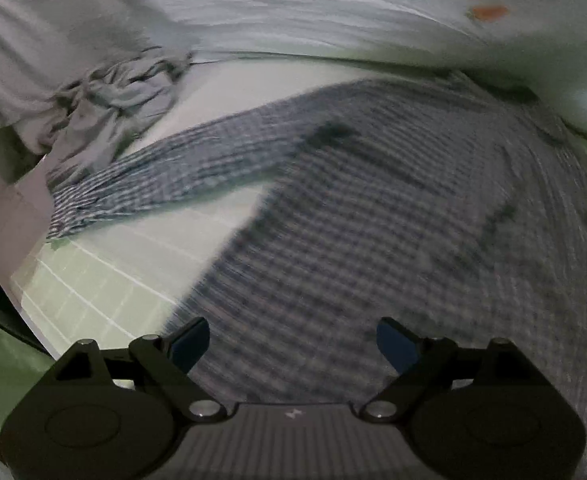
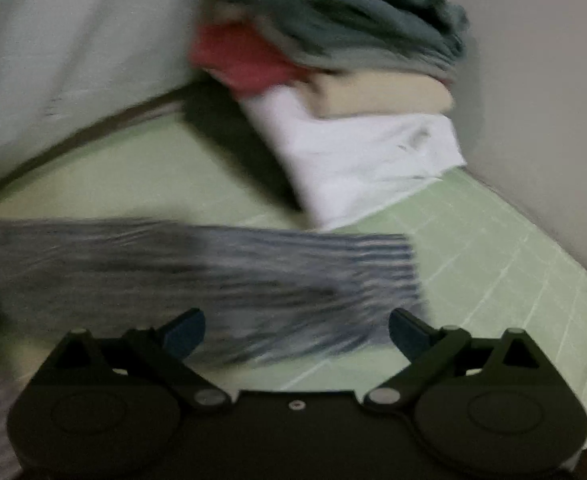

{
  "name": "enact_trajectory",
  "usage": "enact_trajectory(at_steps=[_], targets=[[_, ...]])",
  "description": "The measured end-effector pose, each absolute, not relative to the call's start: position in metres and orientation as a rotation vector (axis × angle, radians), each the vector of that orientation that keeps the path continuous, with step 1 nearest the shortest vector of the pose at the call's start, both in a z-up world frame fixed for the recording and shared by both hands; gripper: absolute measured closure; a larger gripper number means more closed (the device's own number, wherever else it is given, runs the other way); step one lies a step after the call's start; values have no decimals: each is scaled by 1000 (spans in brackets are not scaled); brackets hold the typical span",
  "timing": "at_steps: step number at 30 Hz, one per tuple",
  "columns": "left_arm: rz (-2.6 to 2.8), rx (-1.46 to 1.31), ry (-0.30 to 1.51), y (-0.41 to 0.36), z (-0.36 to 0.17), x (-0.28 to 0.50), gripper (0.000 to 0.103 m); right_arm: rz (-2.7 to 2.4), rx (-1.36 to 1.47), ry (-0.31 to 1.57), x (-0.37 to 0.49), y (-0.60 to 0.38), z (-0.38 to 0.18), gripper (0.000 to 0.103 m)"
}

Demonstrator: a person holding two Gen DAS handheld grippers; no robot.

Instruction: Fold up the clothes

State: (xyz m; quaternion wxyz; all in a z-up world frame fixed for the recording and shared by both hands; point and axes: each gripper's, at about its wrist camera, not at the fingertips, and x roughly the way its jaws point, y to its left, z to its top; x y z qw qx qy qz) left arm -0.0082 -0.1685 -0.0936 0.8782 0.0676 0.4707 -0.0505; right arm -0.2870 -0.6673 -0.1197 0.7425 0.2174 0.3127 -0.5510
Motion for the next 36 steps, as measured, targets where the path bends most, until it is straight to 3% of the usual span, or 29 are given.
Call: enact_trajectory(at_steps=[12,22,31,34,36], targets=[[57,-79,996,-30,-106,95,12,-945,415,804,-186,-481,-130,3],[143,-132,999,46,-123,150,12,-967,374,844,-144,-427,-124,3],[85,-105,998,54,-135,175,12,-999,348,867,-132,-403,-120,3],[66,-102,1005,53,-139,180,19,-1007,340,877,-133,-400,-118,3],[71,-93,1013,53,-142,181,33,-1014,335,883,-133,-398,-118,3]])
